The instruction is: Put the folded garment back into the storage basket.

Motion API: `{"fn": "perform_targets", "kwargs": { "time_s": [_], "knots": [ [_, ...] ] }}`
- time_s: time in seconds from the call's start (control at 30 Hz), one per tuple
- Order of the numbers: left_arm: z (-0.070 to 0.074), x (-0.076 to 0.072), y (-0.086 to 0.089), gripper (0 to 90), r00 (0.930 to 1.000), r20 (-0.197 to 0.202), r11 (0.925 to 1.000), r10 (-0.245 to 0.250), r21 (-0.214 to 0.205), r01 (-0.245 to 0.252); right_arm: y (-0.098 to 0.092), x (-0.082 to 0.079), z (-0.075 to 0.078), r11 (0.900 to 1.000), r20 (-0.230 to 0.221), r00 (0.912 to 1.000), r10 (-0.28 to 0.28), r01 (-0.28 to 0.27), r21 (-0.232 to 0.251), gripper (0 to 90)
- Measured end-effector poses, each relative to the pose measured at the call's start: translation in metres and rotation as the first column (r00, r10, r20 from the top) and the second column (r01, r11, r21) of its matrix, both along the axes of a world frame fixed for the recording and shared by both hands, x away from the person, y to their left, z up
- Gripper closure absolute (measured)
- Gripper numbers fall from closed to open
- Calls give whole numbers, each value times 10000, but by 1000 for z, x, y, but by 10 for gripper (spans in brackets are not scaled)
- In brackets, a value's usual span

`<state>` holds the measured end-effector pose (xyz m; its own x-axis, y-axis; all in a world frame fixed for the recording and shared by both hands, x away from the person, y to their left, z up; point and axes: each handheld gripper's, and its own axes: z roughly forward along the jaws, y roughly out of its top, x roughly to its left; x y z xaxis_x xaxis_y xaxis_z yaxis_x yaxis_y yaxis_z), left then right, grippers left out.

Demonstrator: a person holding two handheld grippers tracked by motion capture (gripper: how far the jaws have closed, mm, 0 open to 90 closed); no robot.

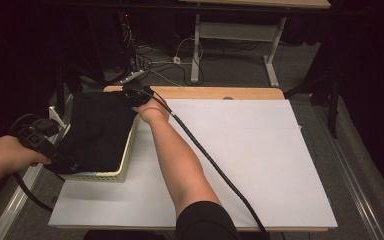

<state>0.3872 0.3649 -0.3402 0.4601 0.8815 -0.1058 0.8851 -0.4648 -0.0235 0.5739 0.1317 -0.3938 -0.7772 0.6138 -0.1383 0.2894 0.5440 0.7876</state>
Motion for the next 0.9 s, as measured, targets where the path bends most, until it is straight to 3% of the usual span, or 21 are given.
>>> {"fn": "perform_targets", "kwargs": {
  "time_s": [0.2,0.33,0.43,0.5,0.57,0.77,0.83,0.9],
  "knots": [
    [-2,-1,0,723,9999,89,9999,130,-23,-130,3,2,-1,9997,-71,10000,-40,41,253,681],
    [-7,0,-1,685,9994,-27,9994,340,-60,-340,1,4,3,9983,-62,9993,-380,382,435,485],
    [-6,3,-2,526,9985,8,9984,548,-154,-548,-8,7,10,9960,-430,9982,-419,451,770,313],
    [-4,3,-8,411,9991,19,9991,414,60,-414,-24,5,18,9930,-372,9986,-388,427,1097,212],
    [-2,4,-12,372,9993,38,9991,369,199,-369,-33,2,23,9913,-379,9987,-352,397,1257,167],
    [8,6,-15,298,9968,505,9979,622,175,-631,-70,-20,26,9836,-209,9998,-21,58,1802,56],
    [14,7,-16,275,9932,894,9969,741,212,-762,-81,-30,24,9828,-141,9999,-65,90,1845,0],
    [21,9,-19,284,9884,1305,9964,775,232,-811,-93,-38,21,9821,-56,10000,-28,38,1883,1]
  ]
}}
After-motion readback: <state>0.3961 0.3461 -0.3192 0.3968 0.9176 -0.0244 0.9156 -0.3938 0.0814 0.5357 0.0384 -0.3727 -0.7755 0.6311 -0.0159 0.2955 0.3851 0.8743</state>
